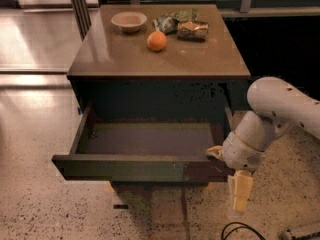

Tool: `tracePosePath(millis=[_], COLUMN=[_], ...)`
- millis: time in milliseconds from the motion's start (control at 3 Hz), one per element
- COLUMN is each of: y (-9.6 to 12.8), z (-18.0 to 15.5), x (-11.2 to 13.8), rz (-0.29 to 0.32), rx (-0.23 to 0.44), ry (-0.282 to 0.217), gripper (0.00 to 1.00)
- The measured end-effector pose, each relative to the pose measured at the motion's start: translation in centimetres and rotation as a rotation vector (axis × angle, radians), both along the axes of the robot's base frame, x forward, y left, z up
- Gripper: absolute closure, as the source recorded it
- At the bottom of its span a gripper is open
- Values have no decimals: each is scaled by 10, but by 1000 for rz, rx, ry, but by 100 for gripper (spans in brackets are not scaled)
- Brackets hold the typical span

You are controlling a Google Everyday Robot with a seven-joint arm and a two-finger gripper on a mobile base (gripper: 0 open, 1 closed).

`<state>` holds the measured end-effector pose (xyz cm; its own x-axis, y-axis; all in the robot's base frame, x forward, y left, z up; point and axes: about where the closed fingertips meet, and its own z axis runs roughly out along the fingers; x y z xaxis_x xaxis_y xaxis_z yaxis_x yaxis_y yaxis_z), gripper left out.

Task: Open top drawer

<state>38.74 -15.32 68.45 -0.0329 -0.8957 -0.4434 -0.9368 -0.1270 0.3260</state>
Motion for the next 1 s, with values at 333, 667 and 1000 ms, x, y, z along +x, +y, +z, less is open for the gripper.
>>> tracePosePath(millis=[333, 667, 1000], y=[0, -1, -1], z=[0, -3, 2], x=[0, -7, -12], rz=[0, 0, 6], rx=[0, 4, 7], ry=[0, 17, 24], gripper=[0, 0, 0])
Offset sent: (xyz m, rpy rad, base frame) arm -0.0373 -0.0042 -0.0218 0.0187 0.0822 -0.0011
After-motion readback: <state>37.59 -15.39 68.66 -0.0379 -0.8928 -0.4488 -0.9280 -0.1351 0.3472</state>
